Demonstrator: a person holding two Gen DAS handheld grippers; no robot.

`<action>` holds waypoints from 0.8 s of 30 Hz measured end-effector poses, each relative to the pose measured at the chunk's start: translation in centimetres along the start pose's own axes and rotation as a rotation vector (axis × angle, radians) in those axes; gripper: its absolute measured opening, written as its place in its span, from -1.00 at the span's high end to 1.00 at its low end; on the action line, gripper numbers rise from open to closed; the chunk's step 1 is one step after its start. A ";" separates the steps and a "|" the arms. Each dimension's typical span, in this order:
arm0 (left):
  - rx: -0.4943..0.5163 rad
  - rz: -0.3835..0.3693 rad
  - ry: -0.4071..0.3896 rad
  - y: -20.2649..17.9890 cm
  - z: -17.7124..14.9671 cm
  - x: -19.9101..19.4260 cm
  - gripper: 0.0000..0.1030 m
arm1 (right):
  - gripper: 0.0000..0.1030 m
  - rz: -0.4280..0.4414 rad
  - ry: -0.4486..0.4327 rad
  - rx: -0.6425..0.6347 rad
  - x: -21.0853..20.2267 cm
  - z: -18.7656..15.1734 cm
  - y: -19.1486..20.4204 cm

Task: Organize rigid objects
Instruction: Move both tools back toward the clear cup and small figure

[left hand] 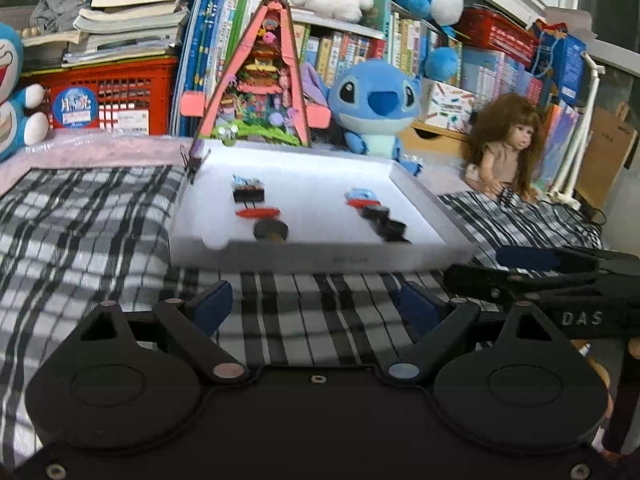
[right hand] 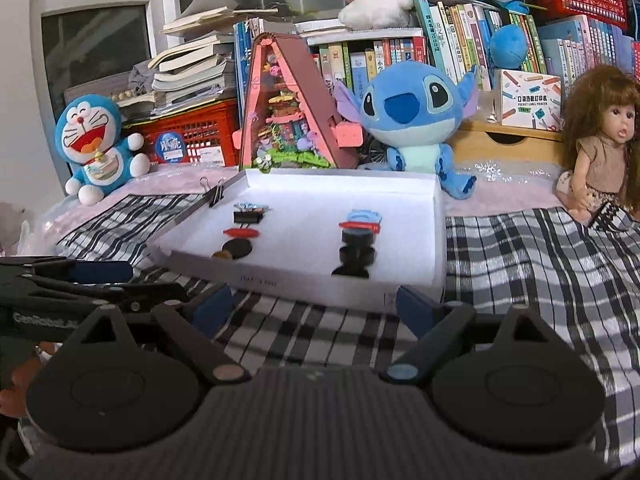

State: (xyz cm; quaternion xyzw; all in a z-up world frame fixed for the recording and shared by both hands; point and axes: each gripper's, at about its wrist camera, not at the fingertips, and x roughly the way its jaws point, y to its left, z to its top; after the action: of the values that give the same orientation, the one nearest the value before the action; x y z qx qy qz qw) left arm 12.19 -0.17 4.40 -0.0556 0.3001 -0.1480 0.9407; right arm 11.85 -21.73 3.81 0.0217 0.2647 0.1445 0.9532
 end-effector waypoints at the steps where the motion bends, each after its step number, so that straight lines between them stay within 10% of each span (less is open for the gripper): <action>1: -0.001 -0.004 0.003 0.0 -0.3 -0.2 -0.75 | -0.83 -0.001 0.000 -0.002 -0.2 -0.3 0.1; 16: 0.044 -0.035 0.042 -1.0 -4.9 -3.4 -0.75 | -0.83 0.006 0.014 -0.069 -3.3 -4.6 0.9; 24: 0.004 -0.124 0.127 -1.5 -5.3 -2.6 -0.19 | -0.83 0.011 0.029 -0.109 -4.4 -6.8 1.6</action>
State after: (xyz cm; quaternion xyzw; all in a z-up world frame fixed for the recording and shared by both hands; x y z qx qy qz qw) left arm 6.76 -0.86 1.79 -0.0625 0.3551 -0.2097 0.9089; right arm 4.35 -21.71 0.40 -0.0307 0.2704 0.1642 0.9481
